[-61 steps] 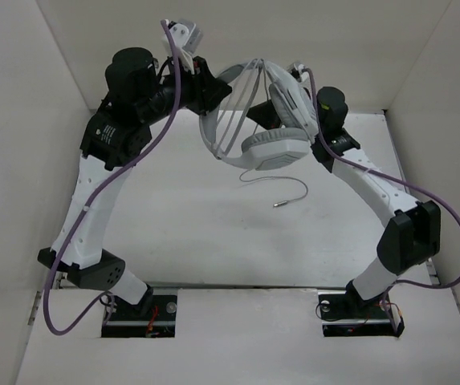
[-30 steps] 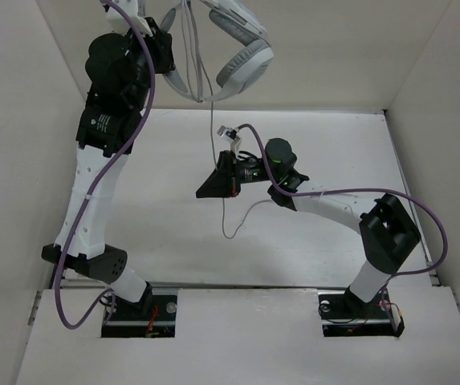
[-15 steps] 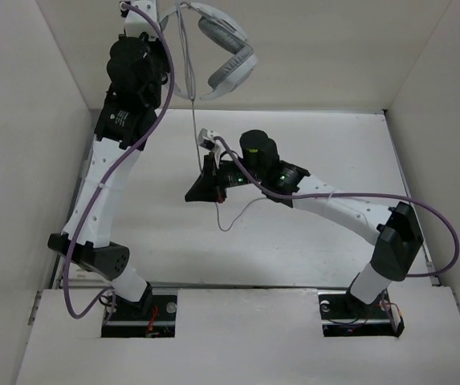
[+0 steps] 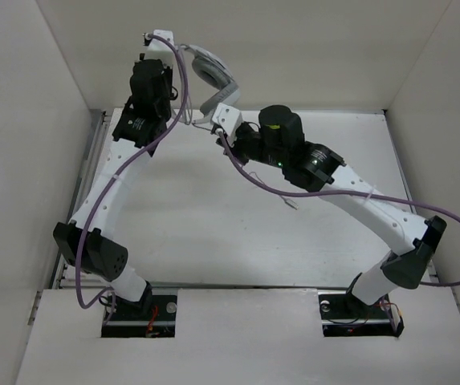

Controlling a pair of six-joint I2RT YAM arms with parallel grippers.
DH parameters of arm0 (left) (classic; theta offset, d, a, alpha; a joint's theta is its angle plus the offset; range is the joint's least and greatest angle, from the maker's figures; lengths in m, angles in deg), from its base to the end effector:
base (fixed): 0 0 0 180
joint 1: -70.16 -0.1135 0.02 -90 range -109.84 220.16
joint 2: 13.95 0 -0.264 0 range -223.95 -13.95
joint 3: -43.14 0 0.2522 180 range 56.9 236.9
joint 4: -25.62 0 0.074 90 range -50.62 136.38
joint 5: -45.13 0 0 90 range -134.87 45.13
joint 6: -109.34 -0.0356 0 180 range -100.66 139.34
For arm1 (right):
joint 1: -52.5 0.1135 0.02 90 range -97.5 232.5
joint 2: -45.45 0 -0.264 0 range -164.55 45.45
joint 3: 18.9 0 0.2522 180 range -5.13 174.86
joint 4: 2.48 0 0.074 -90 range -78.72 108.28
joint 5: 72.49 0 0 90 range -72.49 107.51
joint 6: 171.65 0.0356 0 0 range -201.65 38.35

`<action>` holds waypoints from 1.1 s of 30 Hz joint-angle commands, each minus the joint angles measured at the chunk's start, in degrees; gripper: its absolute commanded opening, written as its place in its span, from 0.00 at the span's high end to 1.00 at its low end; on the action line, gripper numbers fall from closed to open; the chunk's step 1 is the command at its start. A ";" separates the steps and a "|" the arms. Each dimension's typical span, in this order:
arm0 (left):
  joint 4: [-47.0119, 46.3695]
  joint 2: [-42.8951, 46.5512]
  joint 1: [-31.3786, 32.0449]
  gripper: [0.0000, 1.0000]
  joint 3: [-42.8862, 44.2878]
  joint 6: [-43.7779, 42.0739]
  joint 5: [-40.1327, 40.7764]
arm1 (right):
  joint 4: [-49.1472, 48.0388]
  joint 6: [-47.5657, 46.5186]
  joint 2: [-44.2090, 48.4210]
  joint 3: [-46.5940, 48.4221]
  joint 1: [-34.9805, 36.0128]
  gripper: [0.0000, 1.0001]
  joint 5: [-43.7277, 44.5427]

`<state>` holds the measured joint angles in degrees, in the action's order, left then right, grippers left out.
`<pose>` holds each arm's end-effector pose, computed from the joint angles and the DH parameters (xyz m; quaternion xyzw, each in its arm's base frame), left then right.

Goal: Wrap the headphones

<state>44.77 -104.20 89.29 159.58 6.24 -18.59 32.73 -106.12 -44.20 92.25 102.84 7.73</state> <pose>0.3383 -0.1007 0.5018 0.0154 0.6669 0.1120 0.7365 0.2245 0.2802 0.4441 -0.5178 0.5905 0.2031 0.5848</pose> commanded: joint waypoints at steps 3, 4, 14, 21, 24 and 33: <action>-8.29 5.88 3.14 1.00 -4.31 -1.05 -0.18 | 1.67 -13.84 3.69 5.97 -0.03 1.00 12.84; -8.03 6.14 3.58 1.00 -5.37 -1.31 -0.70 | 1.05 -15.68 3.69 6.24 -0.03 1.00 14.60; -1.88 8.69 8.68 1.00 -8.46 -2.37 -7.73 | -28.63 -44.86 3.86 -3.60 -2.05 0.96 32.54; 3.31 10.10 10.53 1.00 -7.31 -1.93 -15.02 | -34.90 -46.46 3.16 -3.87 -7.84 0.91 31.67; 4.98 11.42 11.14 1.00 -8.27 -1.32 -18.80 | -34.64 -44.27 3.51 -3.52 -10.31 0.90 30.09; 10.16 12.91 14.83 1.00 -8.63 -1.66 -26.63 | -27.18 -34.60 2.90 2.19 -15.14 0.88 25.26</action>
<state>56.22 -94.65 102.89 150.11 3.71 -40.12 7.01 -145.57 -42.84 89.67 88.79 34.68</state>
